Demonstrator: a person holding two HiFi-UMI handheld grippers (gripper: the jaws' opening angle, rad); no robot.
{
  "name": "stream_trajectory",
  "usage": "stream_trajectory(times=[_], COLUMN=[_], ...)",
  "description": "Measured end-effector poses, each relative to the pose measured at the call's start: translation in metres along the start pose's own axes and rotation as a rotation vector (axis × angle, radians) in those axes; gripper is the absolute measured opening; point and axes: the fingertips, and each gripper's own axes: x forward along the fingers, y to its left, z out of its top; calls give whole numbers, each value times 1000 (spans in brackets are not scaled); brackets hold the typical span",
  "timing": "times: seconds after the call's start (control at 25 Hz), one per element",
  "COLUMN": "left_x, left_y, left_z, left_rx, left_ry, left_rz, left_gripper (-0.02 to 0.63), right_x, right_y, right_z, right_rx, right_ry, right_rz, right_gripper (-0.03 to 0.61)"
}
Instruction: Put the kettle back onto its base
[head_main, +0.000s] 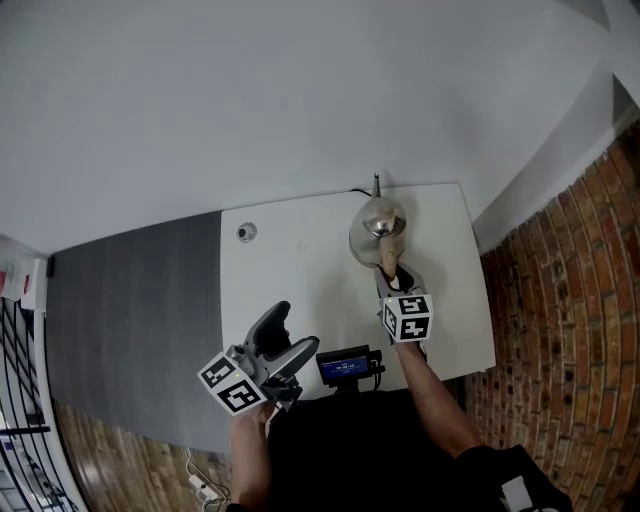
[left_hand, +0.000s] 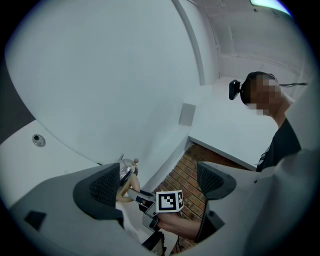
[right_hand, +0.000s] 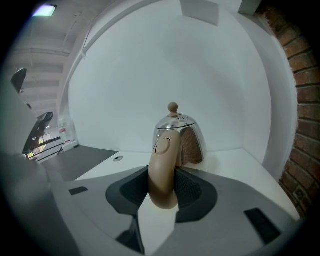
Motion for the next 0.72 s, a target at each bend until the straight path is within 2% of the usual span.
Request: stream_trajectory(times=[0.52,0.72], left_x=[6,4], left_y=[-12,-17], left_z=[-18,-28], left_rx=[-24,-34], left_ry=[13,17], left_rz=[46,92], left_gripper=[488,488], right_x=[-1,-2], right_y=[5,7], right_z=[0,3], right_rx=[-18,-11], right_ry=[-8,-15], right_rz=[45,80], right_gripper=[144,144])
